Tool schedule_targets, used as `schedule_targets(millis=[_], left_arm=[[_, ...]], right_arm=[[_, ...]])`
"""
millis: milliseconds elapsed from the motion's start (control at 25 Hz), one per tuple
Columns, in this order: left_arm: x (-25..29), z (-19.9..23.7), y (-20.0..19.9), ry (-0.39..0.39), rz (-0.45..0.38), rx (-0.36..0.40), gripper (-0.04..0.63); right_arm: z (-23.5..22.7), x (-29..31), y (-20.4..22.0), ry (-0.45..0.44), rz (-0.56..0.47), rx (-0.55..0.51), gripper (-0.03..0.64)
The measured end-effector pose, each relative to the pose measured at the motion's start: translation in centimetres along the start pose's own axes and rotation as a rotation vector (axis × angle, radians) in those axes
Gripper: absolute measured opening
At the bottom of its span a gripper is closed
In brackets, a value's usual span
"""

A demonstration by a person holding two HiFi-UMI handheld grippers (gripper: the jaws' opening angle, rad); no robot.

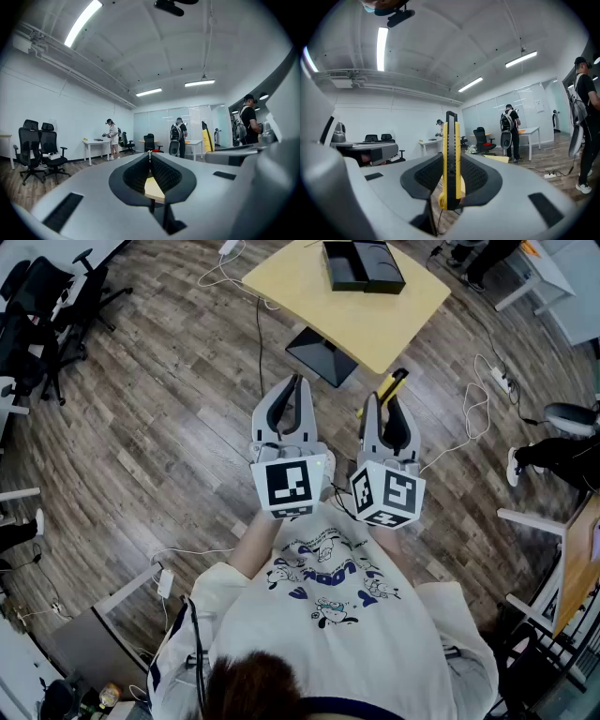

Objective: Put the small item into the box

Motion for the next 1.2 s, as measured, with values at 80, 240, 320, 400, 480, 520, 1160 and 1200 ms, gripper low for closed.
schedule_targets(millis=[80,240,320,400,480,520,1160,1200], left_arm=[[0.1,0.1,0.0,0.000,-0.003,0.000,0.021],[0.5,0.5,0.2,-0.002,0.000,-0.002,0.021],[0.8,0.6,0.3,-0.003,0.004,-0.003,0.021],[1.2,0.8,0.3,-0.004,0.006,-0.004,0.021],[1.5,0.9,0.3,-0.005,0.008,-0.007,0.021],[1.8,0.9,0.3,-0.005,0.009,-0.008,0.021],[10.3,1.7,0.3,-0.077,0.017,-0.010,0.021],[10.8,1.8,0.3,-0.087,0.014,-0.012,0.021]], right_arm=[[0.1,0.1,0.0,0.000,-0.002,-0.001,0.129],[0.1,0.7,0.1,0.000,0.000,-0.003,0.129],[0.1,1.0,0.2,0.001,0.004,-0.005,0.129],[0.1,1.3,0.2,0.001,0.007,-0.006,0.129],[0.1,1.7,0.2,0.000,0.010,-0.008,0.129],[0.1,1.9,0.2,0.000,0.011,-0.007,0.129],[-2.6,11.3,-1.2,-0.069,0.022,0.016,0.129],[-2.7,11.9,-1.2,-0.076,0.021,0.017,0.129]])
Point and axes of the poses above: the fingertips, and each gripper's own axes: x forward along the fingers, z to its left, y out of its underside, the point moved 3 cm from there along -x, backward along the fingers, and after that the axes turned 13 degrees about y, right-handed, at the moved point
